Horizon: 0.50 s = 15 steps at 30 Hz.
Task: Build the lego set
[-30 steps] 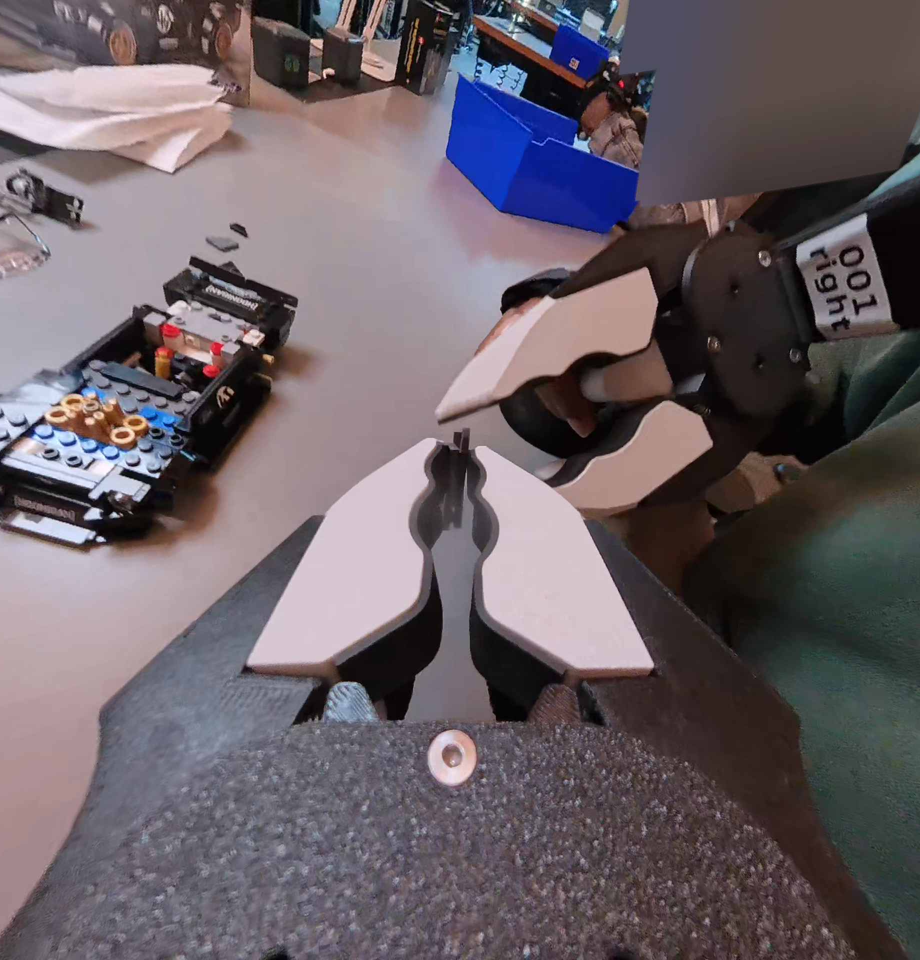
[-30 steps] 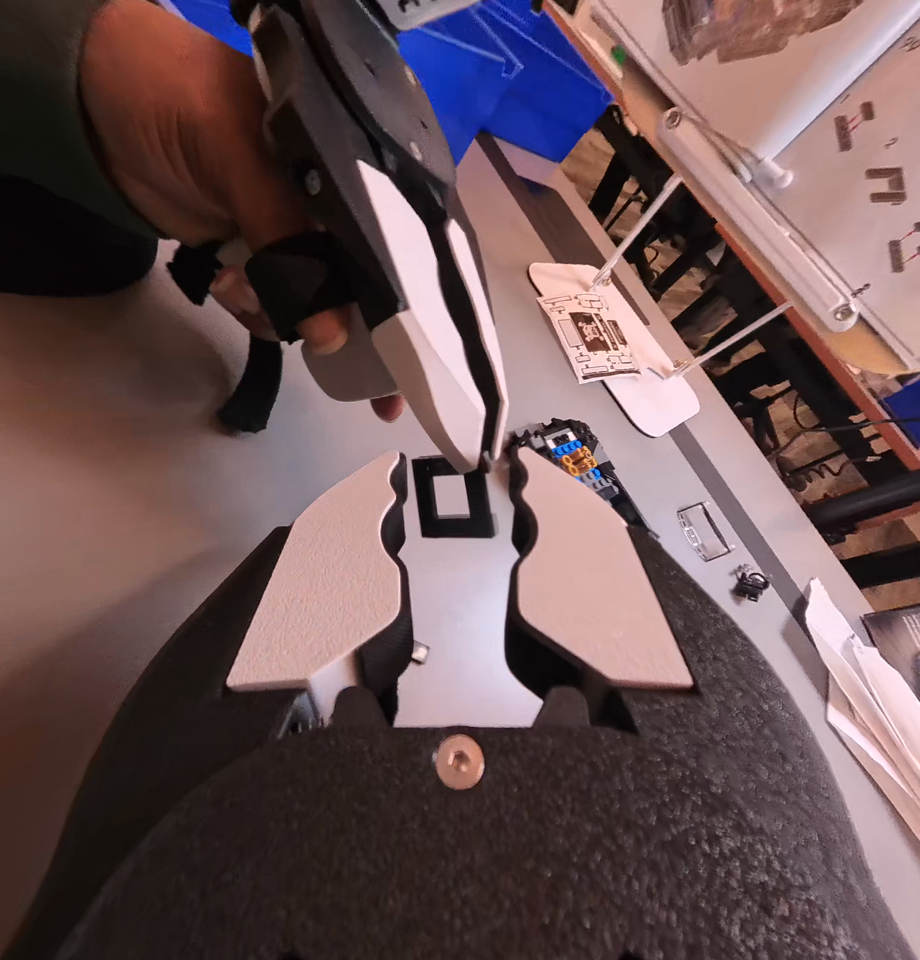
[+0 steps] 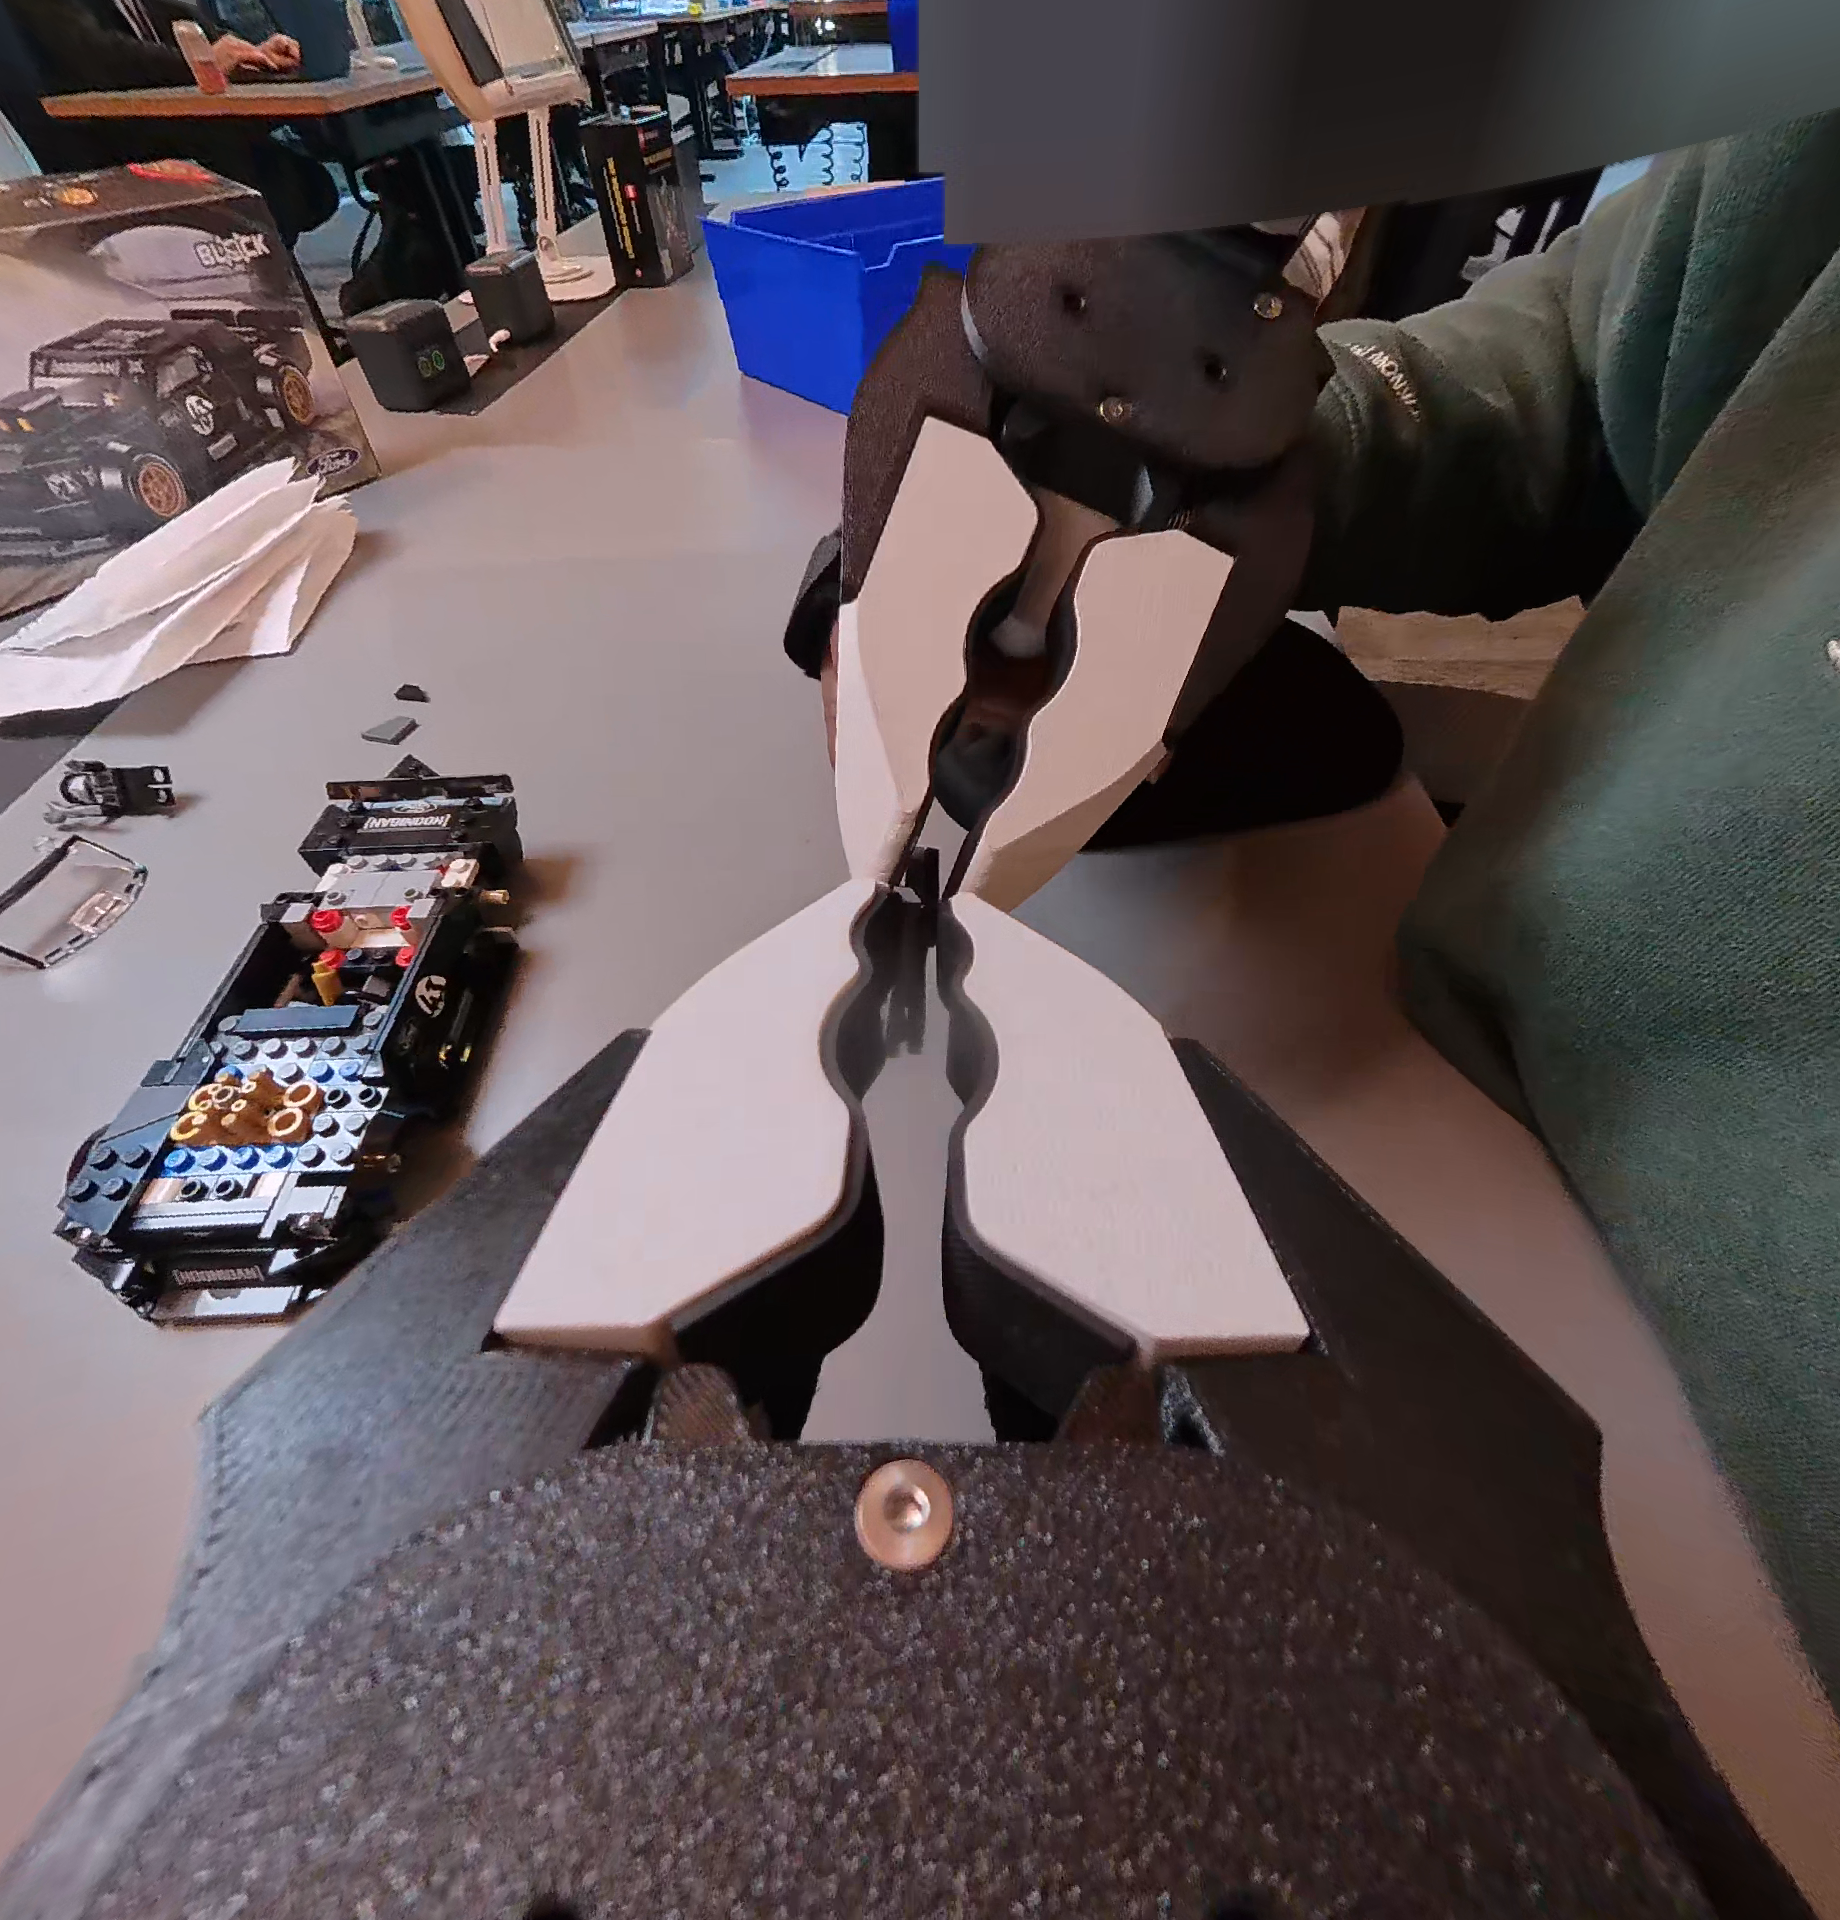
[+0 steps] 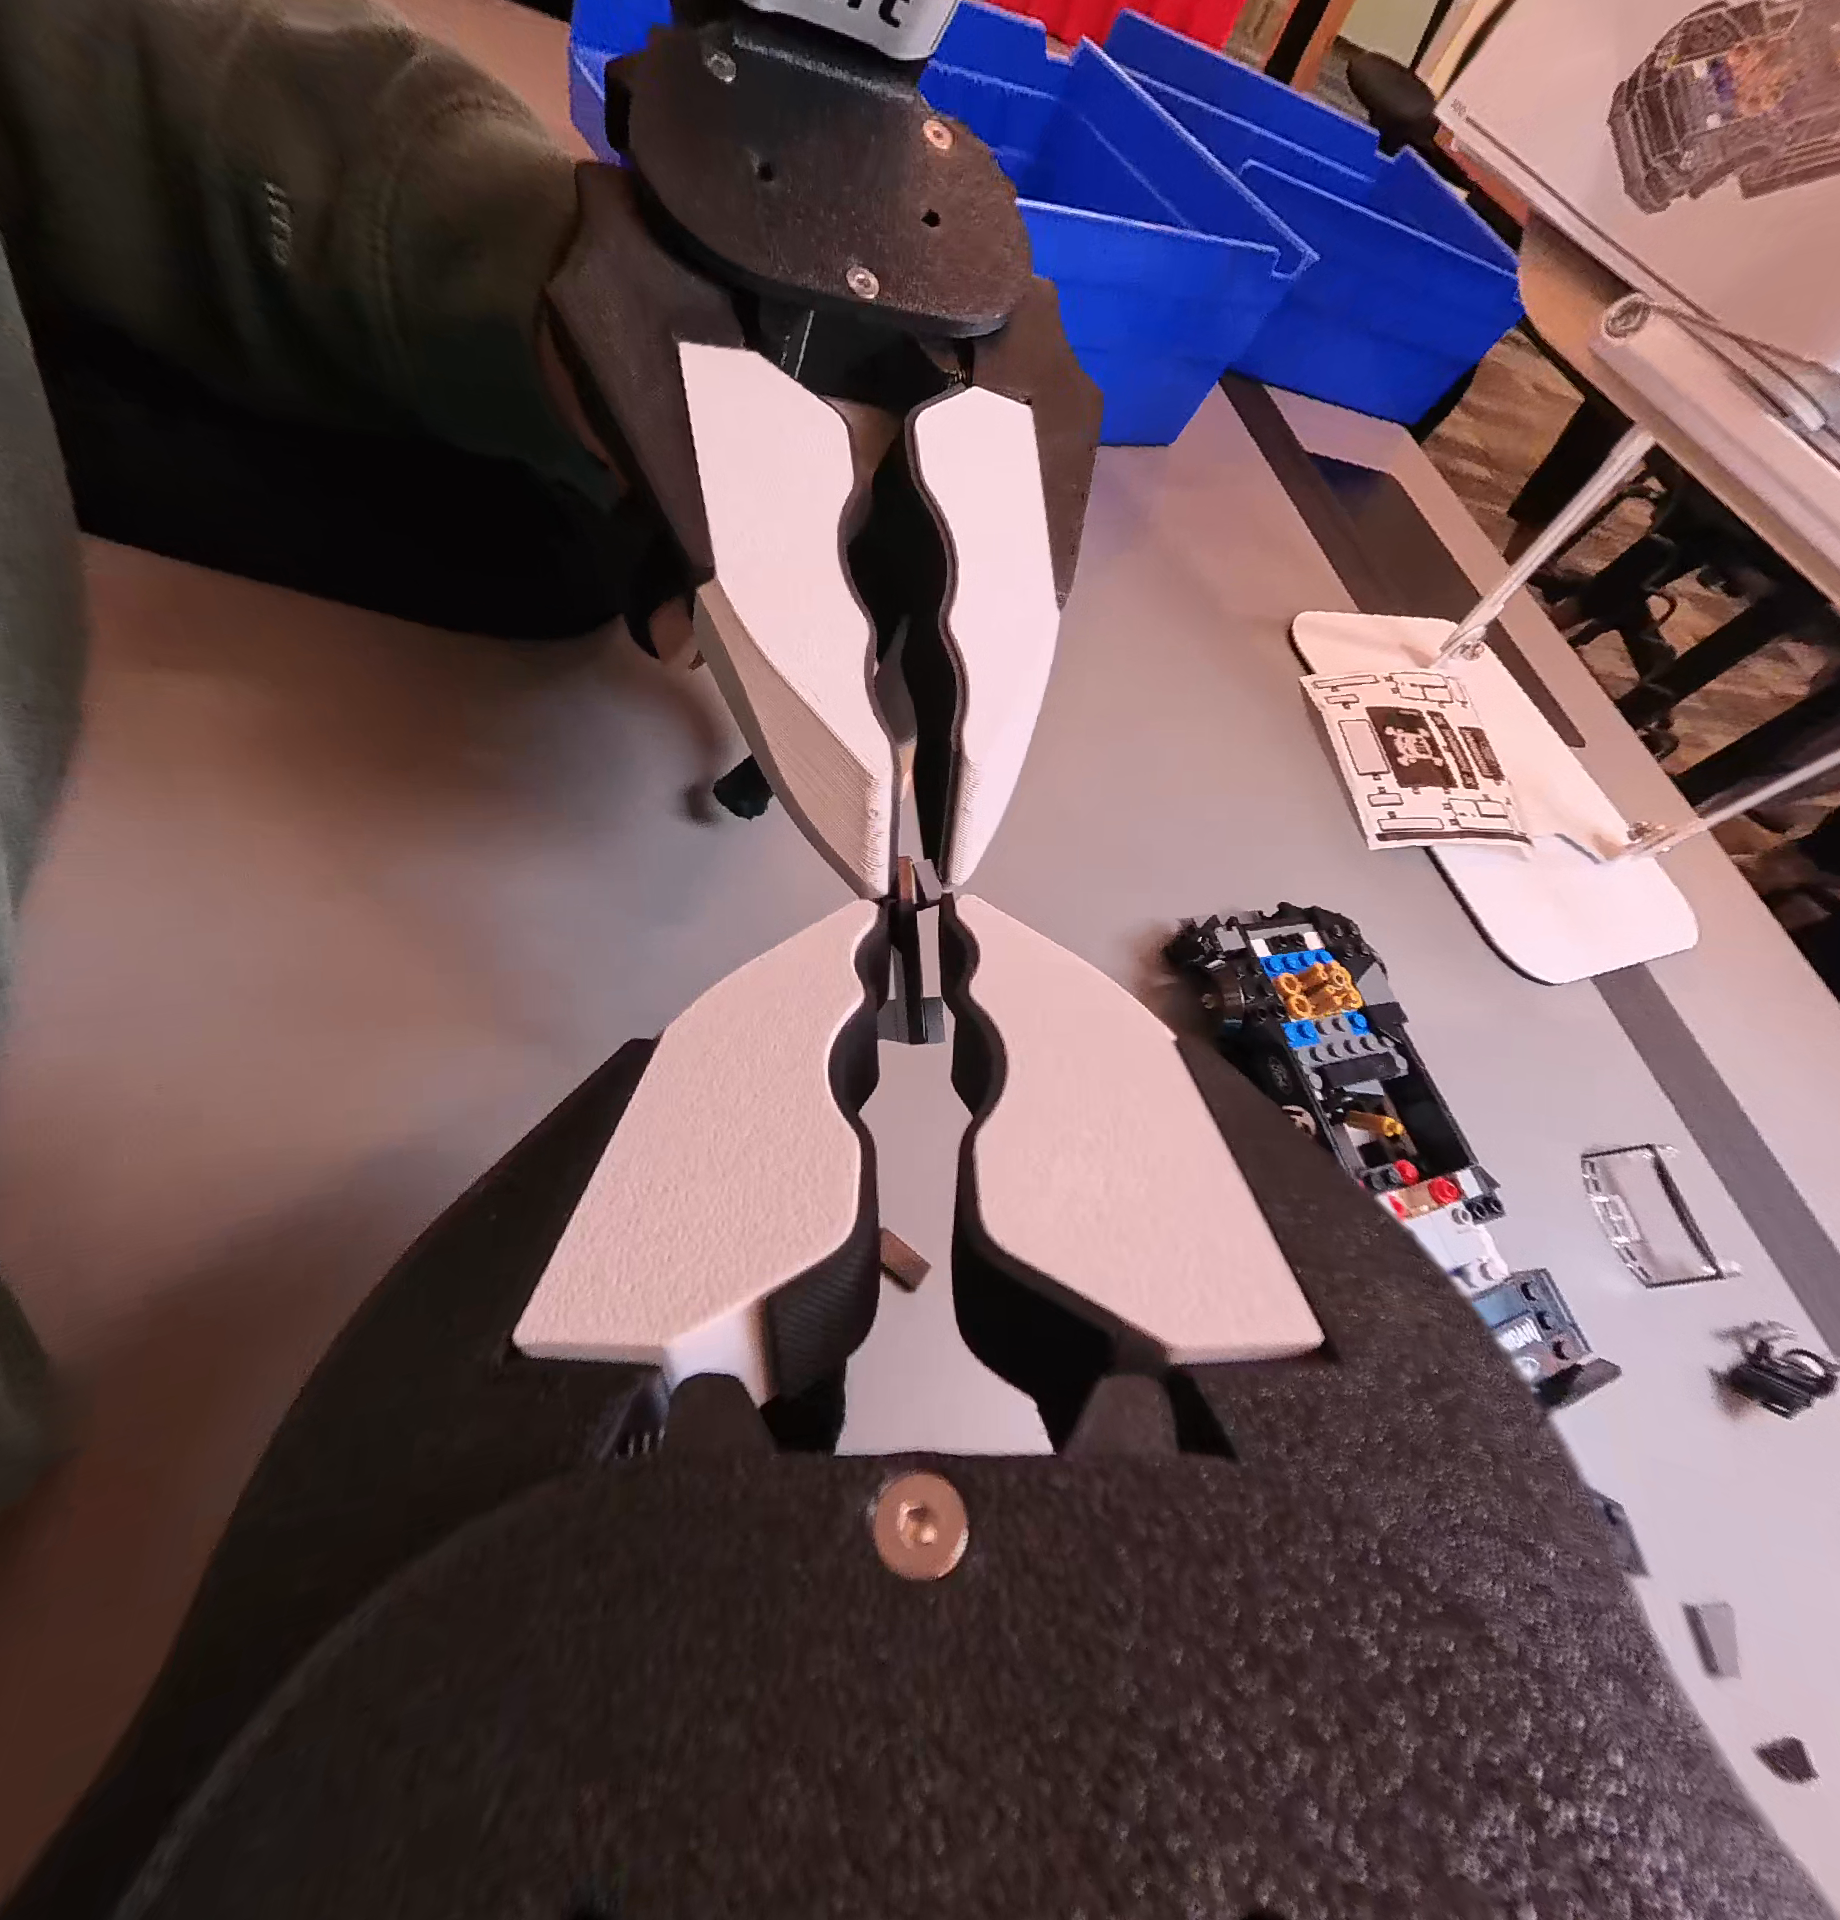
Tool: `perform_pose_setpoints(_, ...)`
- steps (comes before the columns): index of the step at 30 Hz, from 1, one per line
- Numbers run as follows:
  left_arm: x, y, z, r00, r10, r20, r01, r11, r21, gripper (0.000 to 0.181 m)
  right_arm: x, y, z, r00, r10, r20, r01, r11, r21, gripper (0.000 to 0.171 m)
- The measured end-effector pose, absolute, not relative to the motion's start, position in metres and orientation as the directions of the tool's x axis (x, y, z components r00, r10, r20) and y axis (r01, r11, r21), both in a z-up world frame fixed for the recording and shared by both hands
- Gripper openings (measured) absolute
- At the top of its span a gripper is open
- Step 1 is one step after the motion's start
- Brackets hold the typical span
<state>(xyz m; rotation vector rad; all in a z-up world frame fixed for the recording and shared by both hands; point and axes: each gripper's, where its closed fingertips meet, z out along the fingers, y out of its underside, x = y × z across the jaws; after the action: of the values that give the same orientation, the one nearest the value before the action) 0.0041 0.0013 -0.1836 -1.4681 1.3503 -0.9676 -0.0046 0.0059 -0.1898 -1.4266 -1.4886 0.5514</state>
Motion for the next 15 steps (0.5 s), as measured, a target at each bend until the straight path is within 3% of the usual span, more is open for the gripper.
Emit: perform_pose_setpoints(15, 0.0053, -0.0043, -0.1854, 0.082, -0.984, -0.156, -0.327, 0.121, -0.937, 0.008, -0.0029, -0.0011, -0.1921, 0.162, 0.891, 0.423, 0.540, 0.279, -0.794, 0.004)
